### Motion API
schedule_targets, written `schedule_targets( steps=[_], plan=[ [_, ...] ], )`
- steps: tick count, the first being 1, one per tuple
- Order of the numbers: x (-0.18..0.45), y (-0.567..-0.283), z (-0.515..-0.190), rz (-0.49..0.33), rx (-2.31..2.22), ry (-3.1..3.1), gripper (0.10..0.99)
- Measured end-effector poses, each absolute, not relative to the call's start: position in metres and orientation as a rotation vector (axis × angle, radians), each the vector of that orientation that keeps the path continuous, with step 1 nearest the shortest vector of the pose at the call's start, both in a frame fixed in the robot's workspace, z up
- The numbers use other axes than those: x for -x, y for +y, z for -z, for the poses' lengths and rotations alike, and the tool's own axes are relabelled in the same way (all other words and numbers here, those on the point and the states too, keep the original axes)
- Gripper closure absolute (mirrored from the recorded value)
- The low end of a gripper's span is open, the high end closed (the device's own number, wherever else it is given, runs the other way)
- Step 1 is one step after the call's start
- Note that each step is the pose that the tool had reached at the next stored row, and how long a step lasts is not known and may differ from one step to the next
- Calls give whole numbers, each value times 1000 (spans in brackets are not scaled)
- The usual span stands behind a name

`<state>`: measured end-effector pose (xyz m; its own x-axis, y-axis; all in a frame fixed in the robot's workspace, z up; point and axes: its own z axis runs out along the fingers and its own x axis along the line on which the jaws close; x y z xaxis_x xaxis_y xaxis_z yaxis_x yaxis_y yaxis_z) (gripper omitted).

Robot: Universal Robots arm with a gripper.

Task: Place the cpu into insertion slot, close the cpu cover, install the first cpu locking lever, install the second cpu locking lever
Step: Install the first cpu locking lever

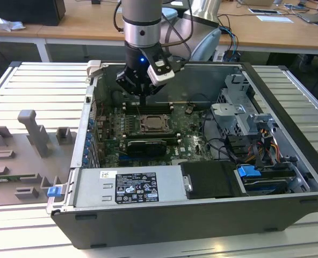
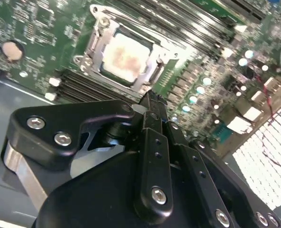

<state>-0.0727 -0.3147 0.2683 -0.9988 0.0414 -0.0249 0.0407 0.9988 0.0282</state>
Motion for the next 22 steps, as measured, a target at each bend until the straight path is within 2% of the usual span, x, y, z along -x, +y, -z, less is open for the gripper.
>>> schedule_targets(
  steps=[7, 15, 22],
  plan=[
    [105, -312, -263, -44, -56, 3107, 980],
    [108, -293, -259, -45, -31, 3108, 980],
    [107, -291, -258, -45, -27, 3108, 980]
  ],
)
